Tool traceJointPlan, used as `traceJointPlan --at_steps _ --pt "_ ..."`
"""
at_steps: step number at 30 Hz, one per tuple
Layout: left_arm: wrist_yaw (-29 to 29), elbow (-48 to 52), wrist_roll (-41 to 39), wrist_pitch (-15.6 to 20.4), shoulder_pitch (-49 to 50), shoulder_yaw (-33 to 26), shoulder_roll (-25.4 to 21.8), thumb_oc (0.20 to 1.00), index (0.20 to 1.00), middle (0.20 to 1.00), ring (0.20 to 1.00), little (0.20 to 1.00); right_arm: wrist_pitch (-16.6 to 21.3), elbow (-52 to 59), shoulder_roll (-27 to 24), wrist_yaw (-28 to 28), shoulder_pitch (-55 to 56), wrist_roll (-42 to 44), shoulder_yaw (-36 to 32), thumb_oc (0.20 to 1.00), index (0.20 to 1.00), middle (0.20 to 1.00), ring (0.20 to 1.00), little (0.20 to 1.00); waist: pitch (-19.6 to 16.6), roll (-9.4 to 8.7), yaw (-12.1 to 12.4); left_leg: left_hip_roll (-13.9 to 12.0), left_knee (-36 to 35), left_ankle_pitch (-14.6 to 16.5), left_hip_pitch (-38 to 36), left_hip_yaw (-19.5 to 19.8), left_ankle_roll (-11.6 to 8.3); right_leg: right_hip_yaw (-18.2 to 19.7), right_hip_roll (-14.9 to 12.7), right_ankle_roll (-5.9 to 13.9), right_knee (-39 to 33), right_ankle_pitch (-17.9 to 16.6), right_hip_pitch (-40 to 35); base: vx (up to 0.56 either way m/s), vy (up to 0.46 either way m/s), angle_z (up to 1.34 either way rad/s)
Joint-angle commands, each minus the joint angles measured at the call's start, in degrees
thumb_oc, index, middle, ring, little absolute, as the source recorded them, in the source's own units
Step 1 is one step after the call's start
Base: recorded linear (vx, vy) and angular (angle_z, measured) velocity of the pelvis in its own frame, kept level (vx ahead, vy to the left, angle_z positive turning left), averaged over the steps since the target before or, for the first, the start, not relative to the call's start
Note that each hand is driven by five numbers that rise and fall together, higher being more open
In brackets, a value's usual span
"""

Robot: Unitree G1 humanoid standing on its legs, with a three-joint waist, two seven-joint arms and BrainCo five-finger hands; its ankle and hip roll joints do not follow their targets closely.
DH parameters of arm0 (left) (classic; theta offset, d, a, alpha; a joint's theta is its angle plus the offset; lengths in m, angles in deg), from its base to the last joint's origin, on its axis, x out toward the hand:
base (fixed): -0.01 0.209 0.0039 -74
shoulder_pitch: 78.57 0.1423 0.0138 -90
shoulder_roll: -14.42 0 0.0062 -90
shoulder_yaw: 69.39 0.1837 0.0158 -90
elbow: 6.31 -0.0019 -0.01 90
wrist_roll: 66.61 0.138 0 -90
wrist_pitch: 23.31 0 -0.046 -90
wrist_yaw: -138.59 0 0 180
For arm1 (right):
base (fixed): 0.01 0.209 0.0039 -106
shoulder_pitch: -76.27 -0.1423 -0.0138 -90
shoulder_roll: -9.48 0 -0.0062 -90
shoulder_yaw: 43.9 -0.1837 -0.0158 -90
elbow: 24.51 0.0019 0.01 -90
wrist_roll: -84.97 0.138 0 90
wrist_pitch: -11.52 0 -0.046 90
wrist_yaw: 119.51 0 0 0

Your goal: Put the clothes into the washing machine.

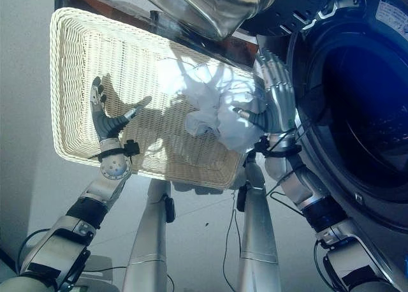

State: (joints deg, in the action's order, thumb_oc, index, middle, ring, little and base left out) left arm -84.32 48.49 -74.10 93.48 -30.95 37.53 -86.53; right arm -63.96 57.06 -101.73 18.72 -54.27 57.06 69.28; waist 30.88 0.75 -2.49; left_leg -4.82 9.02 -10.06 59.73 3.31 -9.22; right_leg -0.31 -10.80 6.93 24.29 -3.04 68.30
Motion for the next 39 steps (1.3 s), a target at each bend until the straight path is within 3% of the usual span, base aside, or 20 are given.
traceJointPlan --at_steps 1,5,9,12,14,18,19,20,23,24,30,39 --pt "-0.69 1.87 2.24 0.87 1.25 -2.45 0.76 1.0 1.0 1.0 1.0 1.0 4.21 6.0 -1.83 4.18 -0.02 -0.91 2.58 1.0 1.0 1.0 1.0 1.0 -1.08 0.28 0.19 4.02 6.83 2.51 3.36 -1.96 4.47 -3.63 4.62 1.02 -6.31 -5.46 -3.53 0.0 0.0 0.0" --pt "-0.53 1.76 1.52 1.47 1.37 -2.25 0.39 1.0 1.0 1.0 1.0 1.0 3.33 5.37 -2.63 8.32 -0.64 0.38 5.29 1.0 1.0 1.0 1.0 1.0 -1.08 0.36 0.42 4.06 7.1 2.38 3.38 -1.89 4.33 -3.8 4.57 0.87 -5.93 -5.28 -3.52 0.0 0.006 0.03" --pt "-0.19 1.65 0.13 1.52 0.98 -1.81 -0.46 1.0 1.0 1.0 1.0 1.0 -1.41 2.83 -3.74 13.06 -1.18 1.6 8.1 1.0 1.0 1.0 1.0 1.0 -1.08 0.32 0.59 3.98 7.05 2.1 3.17 -1.94 4.22 -3.98 4.5 0.74 -5.81 -5.24 -3.75 0.0 0.0 0.0" --pt "0.13 1.21 -1.28 1.2 -0.36 -0.94 -1.38 1.0 1.0 1.0 1.0 1.0 -7.74 -0.38 -4.91 16.39 -2.35 2.21 11.08 1.0 1.0 1.0 1.0 1.0 -1.08 0.17 0.6 3.96 7.06 1.89 3.2 -2.0 4.18 -4.21 4.46 0.59 -5.87 -5.39 -3.72 0.0 0.0 0.0" --pt "0.19 0.86 -1.76 1.02 -1.18 -0.35 -1.67 1.0 1.0 1.0 1.0 1.0 -9.37 -2.15 -5.09 16.75 -3.3 2.03 12.16 1.0 1.0 1.0 1.0 1.0 -1.08 0.15 0.67 3.99 6.83 1.76 3.14 -1.98 4.2 -4.33 4.45 0.56 -6.11 -5.56 -3.76 0.0 0.0 0.0" --pt "0.81 -0.37 -2.65 0.89 -3.09 0.58 -1.93 1.0 1.0 1.0 1.0 1.0 -17.32 -7.26 -4.53 19.56 -6.59 1.76 14.32 1.0 1.0 1.0 1.0 1.0 -1.08 0.26 1.01 4.15 6.59 1.56 2.99 -1.85 4.01 -4.6 4.23 0.51 -6.46 -5.79 -3.82 0.0 0.0 0.0" --pt "0.86 -0.4 -2.66 0.86 -3.17 0.59 -1.95 1.0 1.0 1.0 1.0 1.0 -17.88 -7.82 -4.5 19.96 -6.87 1.29 14.47 1.0 1.0 1.0 1.0 1.0 -1.08 0.27 1.04 4.15 6.59 1.55 2.97 -1.85 4.0 -4.64 4.24 0.49 -6.43 -5.78 -3.81 0.0 0.0 0.0" --pt "0.97 -0.6 -2.65 0.79 -3.5 0.55 -1.95 1.0 1.0 1.0 1.0 1.0 -21.3 -9.67 -4.33 22.45 -7.75 -1.75 14.99 1.0 1.0 1.0 1.0 1.0 -1.08 0.28 1.09 4.14 6.62 1.51 3.05 -1.88 3.94 -4.66 4.32 0.45 -6.34 -5.79 -3.67 0.0 0.0 0.0" --pt "0.83 -0.66 -3.04 0.59 -4.02 0.95 -2.09 1.0 1.0 1.0 1.0 1.0 -24.58 -11.1 -4.97 23.32 -8.75 -3.99 16.4 1.0 1.0 1.0 1.0 1.0 -1.08 0.41 1.2 4.01 6.34 1.3 2.99 -2.09 4.01 -4.86 4.22 0.36 -6.34 -5.84 -3.71 0.0 0.0 0.0" --pt "0.95 -1.05 -3.72 0.29 -5.03 1.4 -2.38 1.0 1.0 1.0 1.0 1.0 -27.7 -13.01 -5.3 25.07 -10.44 -6.57 17.88 1.0 1.0 1.0 1.0 1.0 -1.08 0.37 1.22 4.05 6.54 1.33 3.11 -2.1 3.94 -4.78 4.28 0.29 -6.29 -5.84 -3.57 0.0 0.0 0.0" --pt "1.95 -2.25 -5.01 0.14 -7.43 2.4 -3.0 1.0 1.0 1.0 1.0 1.0 -32.13 -18.3 -6.02 27.98 -16.46 -13.13 22.11 1.0 1.0 1.0 1.0 1.0 -1.08 0.46 1.7 4.17 6.05 1.17 3.33 -1.79 3.94 -5.19 4.28 0.29 -6.73 -6.18 -3.38 0.0 0.0 0.0" --pt "2.33 -2.42 -4.3 0.78 -8.29 2.78 -2.36 1.0 1.0 1.0 1.0 1.0 -32.9 -21.96 -5.42 36.36 -21.83 -23.84 26.49 1.0 1.0 1.0 1.0 1.0 -1.08 0.55 2.32 4.44 5.95 1.06 3.91 -1.26 3.94 -5.56 4.19 0.1 -7.03 -6.46 -2.9 0.0 0.0 0.0"
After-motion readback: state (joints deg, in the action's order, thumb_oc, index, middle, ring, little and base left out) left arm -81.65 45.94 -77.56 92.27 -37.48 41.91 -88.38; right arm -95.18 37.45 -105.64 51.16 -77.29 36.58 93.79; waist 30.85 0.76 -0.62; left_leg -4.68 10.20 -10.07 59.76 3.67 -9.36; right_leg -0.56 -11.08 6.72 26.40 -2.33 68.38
